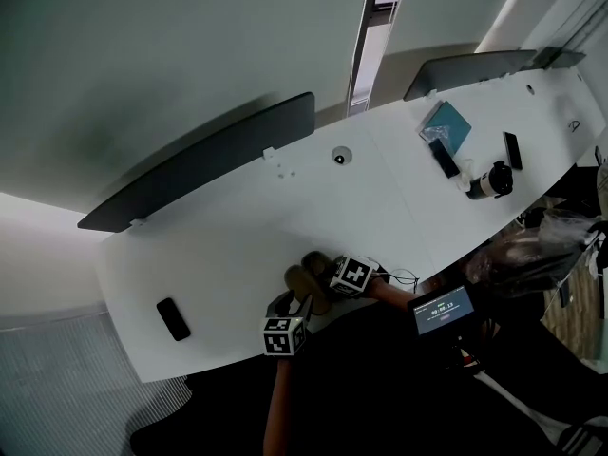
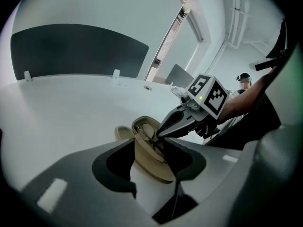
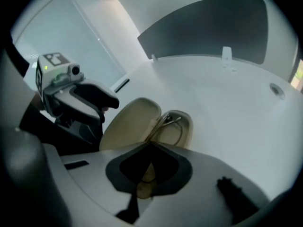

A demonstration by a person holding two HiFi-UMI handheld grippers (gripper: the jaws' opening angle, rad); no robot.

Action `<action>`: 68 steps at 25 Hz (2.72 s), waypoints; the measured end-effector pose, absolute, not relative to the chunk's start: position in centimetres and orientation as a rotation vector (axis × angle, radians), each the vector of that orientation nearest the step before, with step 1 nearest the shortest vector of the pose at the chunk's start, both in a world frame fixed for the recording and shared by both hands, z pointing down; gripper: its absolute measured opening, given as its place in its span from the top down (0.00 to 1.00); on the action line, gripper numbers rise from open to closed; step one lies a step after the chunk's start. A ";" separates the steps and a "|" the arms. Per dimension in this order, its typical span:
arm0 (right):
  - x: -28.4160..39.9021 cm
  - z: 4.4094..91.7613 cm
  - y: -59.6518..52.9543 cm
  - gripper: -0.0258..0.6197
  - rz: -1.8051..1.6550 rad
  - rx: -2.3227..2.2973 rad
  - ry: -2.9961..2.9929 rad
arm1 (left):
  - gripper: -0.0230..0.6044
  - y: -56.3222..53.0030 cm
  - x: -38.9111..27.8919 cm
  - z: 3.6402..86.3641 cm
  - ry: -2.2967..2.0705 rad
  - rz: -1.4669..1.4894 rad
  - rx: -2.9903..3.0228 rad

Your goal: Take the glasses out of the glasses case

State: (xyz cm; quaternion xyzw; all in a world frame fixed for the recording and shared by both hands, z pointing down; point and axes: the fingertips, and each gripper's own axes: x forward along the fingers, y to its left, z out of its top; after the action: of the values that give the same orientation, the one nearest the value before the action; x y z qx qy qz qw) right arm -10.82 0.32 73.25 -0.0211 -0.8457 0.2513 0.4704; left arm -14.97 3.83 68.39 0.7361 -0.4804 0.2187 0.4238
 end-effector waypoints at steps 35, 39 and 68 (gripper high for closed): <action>-11.3 67.5 -1.3 0.95 0.981 -0.071 -2.195 | 0.65 1.2 -16.6 65.5 -1.277 0.317 1.782; -11.2 70.5 -0.2 0.88 0.942 -0.046 -2.044 | 0.65 1.5 -15.7 65.7 -1.253 0.328 1.776; -12.2 54.5 1.1 0.93 1.742 -0.789 -2.349 | 0.58 -1.9 -16.1 55.9 -0.803 -0.722 1.838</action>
State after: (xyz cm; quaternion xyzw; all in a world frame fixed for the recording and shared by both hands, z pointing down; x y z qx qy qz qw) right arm -12.22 1.12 54.53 -0.2601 -0.7743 0.5742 0.0565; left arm -16.10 -1.86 55.92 0.7546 -0.3298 -0.2965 0.4837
